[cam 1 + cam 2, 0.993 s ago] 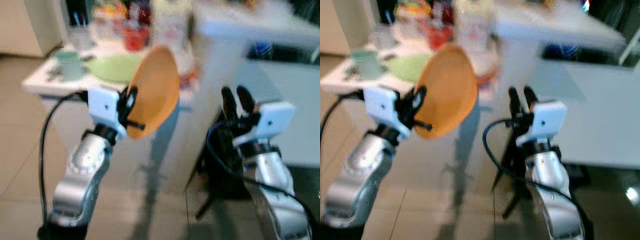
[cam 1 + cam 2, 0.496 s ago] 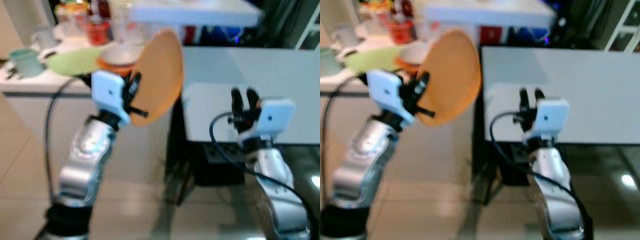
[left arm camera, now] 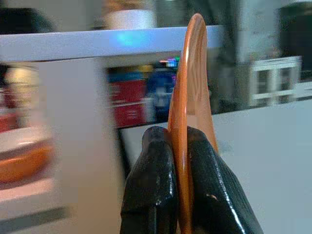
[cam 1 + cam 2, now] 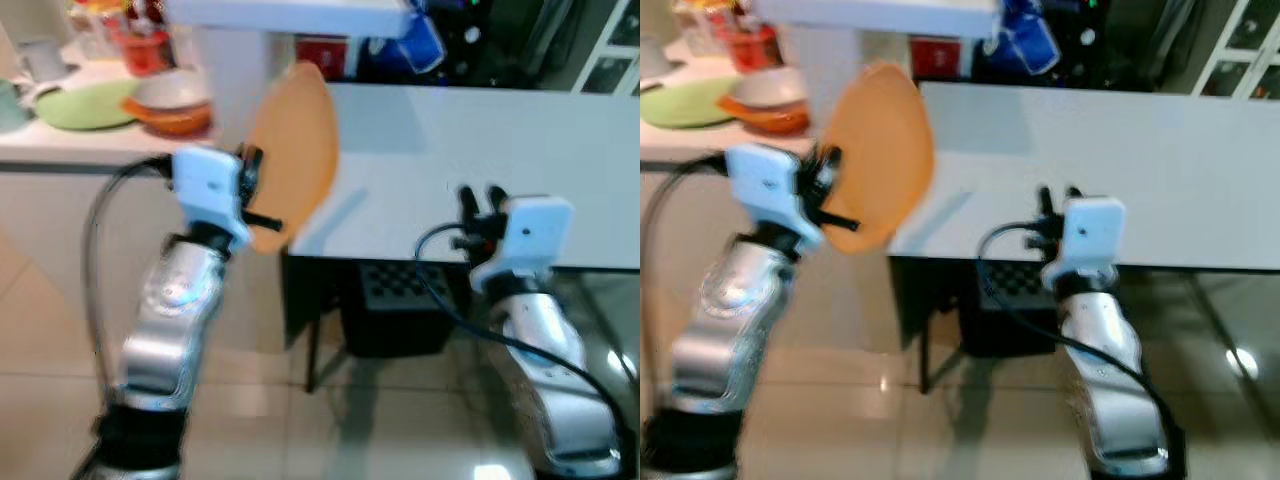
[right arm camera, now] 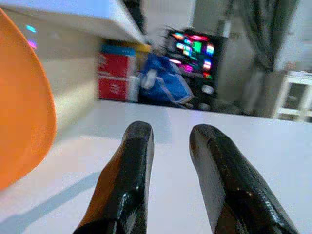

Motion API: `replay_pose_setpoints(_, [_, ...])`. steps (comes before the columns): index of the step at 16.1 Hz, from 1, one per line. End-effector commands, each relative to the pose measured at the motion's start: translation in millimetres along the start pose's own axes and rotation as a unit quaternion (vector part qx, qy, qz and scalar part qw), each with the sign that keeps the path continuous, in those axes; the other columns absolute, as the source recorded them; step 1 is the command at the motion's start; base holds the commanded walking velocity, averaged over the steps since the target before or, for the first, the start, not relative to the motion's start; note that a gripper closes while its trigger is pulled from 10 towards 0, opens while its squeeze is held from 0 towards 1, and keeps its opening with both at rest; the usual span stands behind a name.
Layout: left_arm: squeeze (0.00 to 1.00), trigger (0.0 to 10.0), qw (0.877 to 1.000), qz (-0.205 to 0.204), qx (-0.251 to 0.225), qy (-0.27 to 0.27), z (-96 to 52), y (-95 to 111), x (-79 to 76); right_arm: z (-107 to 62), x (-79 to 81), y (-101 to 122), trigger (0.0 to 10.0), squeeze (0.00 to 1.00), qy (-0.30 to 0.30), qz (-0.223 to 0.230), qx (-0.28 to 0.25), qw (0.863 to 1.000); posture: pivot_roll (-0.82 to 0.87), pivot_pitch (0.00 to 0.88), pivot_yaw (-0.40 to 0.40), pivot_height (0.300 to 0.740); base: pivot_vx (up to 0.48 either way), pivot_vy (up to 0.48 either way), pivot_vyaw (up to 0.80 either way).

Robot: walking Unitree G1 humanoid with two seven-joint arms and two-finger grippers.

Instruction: Setting the table

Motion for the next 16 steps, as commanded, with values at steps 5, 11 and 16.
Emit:
replay_pose_setpoints(5, [0.0, 10.0, 0.999, 0.02, -0.036, 0.002, 4.4, 14, -0.1, 3.9, -4.6, 5, 10.0, 0.0, -0.006, 0.008, -0.007, 1.0, -0.02, 0.0, -0.01, 0.74, 0.0, -0.431, 0.0])
replay_pose_setpoints(11, [0.0, 10.0, 0.999, 0.038, -0.03, 0.004, 4.9, 10, -0.7, 4.8, -7.7, -3, 10.0, 0.0, -0.008, -0.005, 0.016, 1.0, -0.02, 0.0, -0.015, 0.74, 0.0, -0.431, 0.0])
replay_pose_setpoints(16, [0.0, 10.0, 0.995, 0.086, -0.007, 0.043, 8.8, 5, 9.9, 4.7, -11.8, -3, 10.0, 0.0, -0.015, -0.004, 0.019, 1.0, -0.03, 0.0, -0.009, 0.74, 0.0, -0.409, 0.0])
Point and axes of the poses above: a point about 5 cm out from each wrist's last joint towards the gripper, its own z axis pointing out of the wrist towards the gripper, its own y axis along the axis of the wrist's last joint, x = y × z, the point moved 1 cm from there along z, pointing out of the wrist towards the gripper, and after that the axes turned 12 degrees about -z, right-handed, at the moved point
